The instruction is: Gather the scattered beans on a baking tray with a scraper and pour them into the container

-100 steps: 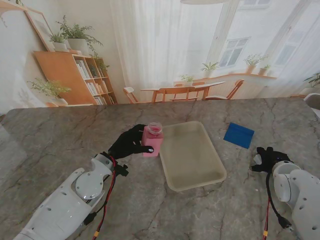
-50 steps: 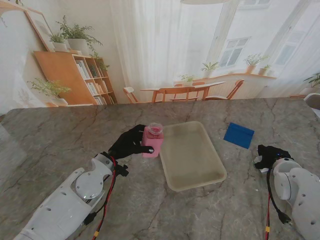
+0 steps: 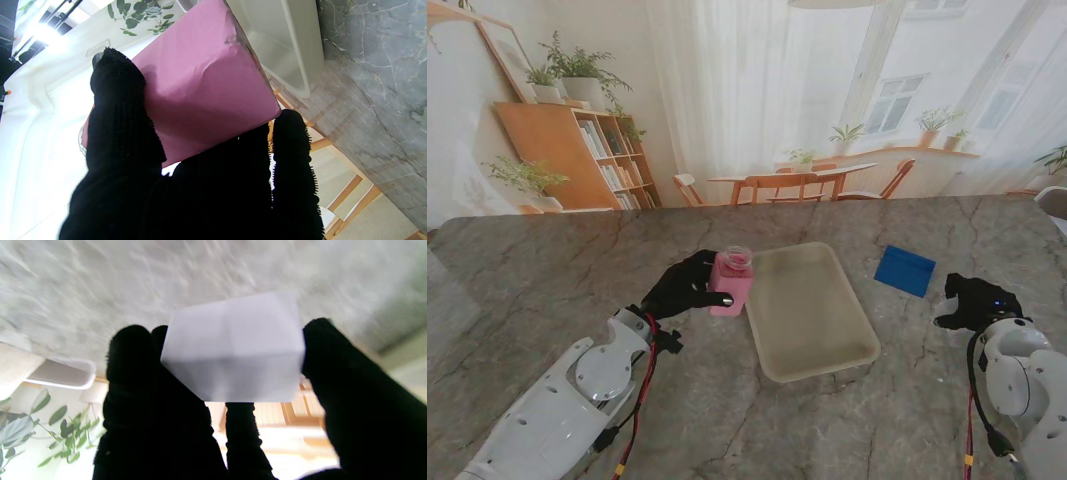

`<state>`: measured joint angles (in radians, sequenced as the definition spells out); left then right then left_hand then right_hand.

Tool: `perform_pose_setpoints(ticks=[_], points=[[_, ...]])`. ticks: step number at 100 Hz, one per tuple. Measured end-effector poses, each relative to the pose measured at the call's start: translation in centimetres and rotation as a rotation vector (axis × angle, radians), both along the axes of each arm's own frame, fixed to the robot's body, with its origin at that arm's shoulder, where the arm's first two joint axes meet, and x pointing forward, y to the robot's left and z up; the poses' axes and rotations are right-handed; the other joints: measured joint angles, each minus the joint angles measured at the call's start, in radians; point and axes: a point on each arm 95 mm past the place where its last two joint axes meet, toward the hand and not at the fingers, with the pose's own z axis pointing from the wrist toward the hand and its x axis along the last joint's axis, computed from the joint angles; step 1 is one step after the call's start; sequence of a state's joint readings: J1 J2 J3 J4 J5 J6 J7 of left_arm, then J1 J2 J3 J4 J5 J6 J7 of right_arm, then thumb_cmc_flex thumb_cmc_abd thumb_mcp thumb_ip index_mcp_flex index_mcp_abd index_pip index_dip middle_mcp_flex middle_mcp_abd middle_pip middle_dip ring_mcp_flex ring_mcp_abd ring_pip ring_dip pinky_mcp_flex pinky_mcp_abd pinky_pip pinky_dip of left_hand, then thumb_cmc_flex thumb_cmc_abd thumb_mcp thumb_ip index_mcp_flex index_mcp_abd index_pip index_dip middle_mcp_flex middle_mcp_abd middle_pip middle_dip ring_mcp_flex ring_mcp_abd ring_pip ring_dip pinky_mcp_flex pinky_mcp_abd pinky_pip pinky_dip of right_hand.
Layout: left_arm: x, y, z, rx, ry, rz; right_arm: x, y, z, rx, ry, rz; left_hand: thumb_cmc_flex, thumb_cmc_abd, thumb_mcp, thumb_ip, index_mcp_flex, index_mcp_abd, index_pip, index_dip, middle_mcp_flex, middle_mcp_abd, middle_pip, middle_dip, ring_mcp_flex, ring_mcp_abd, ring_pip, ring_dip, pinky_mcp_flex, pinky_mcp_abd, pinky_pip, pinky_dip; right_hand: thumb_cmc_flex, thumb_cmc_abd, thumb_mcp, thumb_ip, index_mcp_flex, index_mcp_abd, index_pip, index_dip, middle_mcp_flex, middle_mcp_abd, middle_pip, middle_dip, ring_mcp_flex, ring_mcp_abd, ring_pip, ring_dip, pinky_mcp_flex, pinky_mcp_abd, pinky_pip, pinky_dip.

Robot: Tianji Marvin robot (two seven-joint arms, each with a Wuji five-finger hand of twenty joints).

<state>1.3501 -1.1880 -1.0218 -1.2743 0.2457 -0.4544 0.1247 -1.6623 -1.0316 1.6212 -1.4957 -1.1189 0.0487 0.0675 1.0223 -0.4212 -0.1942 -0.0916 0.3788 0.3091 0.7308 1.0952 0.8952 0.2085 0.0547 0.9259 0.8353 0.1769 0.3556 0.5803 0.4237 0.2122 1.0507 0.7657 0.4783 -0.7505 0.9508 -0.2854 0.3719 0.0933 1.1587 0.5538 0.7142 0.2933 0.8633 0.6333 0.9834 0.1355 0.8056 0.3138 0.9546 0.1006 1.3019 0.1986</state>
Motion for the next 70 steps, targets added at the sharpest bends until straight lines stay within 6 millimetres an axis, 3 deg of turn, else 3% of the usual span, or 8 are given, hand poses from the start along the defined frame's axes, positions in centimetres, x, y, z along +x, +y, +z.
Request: perform_pose_setpoints(ticks=[16,31,70], points=[[-0.2,0.2,0.0,-0.024,0.000,-0.005,0.4,3.1,3.4,0.116,-0.141,0.055,0.000,0.000,0.000,0.000,0.033,0.000,-0.037,-0.037,0.012,0.005,0.000,0.000,0.010,0.004,0.008,0.002,0.001,0.000,-0.001,0.000,0.000,-0.003,0.000,0.000,0.000,-0.012,0.005,0.000,0.005,0.000,0.000,0.000,0.003,0.000,-0.003,-0.001,0.003,0.000,0.000,0.000],[-0.5,0.2,0.0,-0.042,-0.018,-0.034,1.2,7.4,5.7,0.208,-0.238,0.143,0.000,0.000,0.000,0.000,0.034,0.000,-0.038,-0.048,0.013,0.006,0.000,0.000,0.011,0.005,0.008,0.006,0.001,0.000,-0.003,0.000,0.000,-0.003,0.000,0.000,0.000,-0.023,0.013,0.000,0.009,0.000,0.000,0.000,0.004,0.000,-0.005,-0.001,0.003,0.000,0.000,0.000],[-0.5,0.1,-0.6,-0.010,-0.082,-0.095,3.5,18.3,8.8,0.508,-0.353,0.355,0.000,0.000,0.000,-0.001,0.040,-0.001,-0.038,-0.063,0.014,0.006,0.000,0.008,0.011,0.005,0.008,0.007,0.001,0.000,-0.005,-0.007,0.000,-0.003,0.000,0.000,0.000,-0.046,0.018,-0.002,0.012,-0.003,-0.001,0.000,0.005,0.000,-0.008,-0.001,0.006,0.000,-0.002,0.000]])
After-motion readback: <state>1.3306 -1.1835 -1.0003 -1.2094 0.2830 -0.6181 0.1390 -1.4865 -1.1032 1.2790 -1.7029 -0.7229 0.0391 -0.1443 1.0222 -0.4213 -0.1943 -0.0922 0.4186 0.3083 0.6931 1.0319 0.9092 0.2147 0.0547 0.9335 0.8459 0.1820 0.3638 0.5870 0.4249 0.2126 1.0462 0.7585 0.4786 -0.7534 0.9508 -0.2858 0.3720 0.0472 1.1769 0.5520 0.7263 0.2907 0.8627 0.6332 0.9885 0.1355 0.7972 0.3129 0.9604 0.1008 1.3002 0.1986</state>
